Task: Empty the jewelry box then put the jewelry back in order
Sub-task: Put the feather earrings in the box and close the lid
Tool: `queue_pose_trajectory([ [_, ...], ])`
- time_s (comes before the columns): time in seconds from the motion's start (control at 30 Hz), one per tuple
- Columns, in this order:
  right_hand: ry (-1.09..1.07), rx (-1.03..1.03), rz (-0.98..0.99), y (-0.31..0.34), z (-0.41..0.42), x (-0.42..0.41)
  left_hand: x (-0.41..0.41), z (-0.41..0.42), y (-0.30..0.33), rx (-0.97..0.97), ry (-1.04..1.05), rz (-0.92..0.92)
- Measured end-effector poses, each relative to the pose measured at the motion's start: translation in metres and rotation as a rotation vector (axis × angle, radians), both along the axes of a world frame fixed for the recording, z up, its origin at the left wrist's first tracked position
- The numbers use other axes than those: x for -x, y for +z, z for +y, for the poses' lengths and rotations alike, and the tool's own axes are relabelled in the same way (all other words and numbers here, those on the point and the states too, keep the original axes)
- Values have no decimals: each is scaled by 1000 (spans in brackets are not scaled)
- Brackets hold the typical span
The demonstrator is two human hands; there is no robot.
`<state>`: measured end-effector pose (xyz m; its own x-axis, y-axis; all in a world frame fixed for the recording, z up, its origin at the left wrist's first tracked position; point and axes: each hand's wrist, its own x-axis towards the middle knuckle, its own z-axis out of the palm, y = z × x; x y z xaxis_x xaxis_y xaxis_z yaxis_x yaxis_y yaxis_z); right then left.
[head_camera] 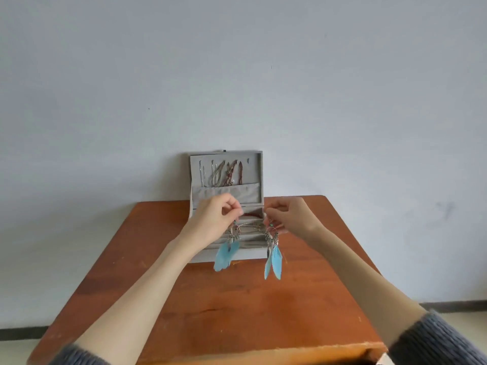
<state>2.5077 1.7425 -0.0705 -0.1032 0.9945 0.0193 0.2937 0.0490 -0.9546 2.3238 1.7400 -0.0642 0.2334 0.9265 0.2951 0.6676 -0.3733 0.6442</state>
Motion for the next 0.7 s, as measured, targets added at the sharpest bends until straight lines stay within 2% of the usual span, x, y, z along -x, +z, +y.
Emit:
queue_pose_trajectory([
  [0.3, -65, 61, -57, 8, -11, -95, -94, 4, -3, 150, -154, -86],
  [0.47, 47, 199, -186, 10, -6, -135, -132, 14, -9, 245, -255, -82],
  [0.7, 37, 280, -302, -24, 43, -158, -166, 64, -43, 351, -229, -31],
])
